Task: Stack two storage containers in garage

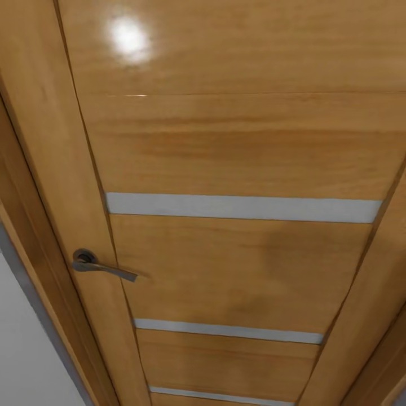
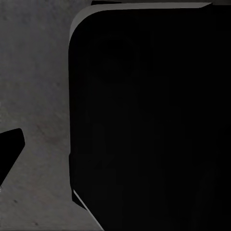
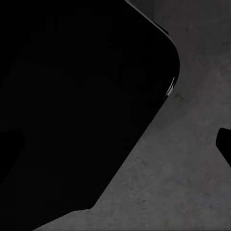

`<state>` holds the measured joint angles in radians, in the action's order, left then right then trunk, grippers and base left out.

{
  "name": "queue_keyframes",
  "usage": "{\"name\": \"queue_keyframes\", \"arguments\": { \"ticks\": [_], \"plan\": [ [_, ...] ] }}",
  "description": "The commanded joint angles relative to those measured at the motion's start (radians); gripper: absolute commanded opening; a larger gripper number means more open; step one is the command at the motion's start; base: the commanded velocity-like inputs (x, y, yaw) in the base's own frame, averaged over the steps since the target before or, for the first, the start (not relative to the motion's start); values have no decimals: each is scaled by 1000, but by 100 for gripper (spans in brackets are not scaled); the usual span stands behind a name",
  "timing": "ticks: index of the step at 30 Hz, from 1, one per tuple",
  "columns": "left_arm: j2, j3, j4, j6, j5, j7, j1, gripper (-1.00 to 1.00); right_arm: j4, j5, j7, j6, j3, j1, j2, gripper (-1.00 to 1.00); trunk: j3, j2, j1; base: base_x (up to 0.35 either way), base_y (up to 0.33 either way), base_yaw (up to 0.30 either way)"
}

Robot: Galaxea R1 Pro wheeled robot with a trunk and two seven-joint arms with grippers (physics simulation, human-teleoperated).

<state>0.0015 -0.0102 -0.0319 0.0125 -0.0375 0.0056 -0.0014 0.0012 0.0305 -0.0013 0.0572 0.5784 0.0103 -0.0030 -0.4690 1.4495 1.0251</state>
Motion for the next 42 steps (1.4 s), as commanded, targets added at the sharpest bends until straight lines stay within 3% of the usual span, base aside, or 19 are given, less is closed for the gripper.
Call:
{"name": "queue_keyframes", "arguments": {
  "ticks": [1,31,33,42],
  "plan": [
    [0,-1,0,1,-4,1,0,100,0,3,0,3,5,0,0,100,-1,0,0,0,0,-145],
    [0,-1,0,1,-4,1,0,100,0,-1,3,4,7,2,1,100,-1,0,0,0,0,-10],
    [1,-3,-8,4,-2,-1,-2,100,10,-6,9,-7,10,2,10,100,-1,0,0,0,0,0],
    [1,-4,-8,4,-4,-1,-2,100,10,-10,10,0,11,2,0,100,-1,0,0,0,0,0]
  ]
}}
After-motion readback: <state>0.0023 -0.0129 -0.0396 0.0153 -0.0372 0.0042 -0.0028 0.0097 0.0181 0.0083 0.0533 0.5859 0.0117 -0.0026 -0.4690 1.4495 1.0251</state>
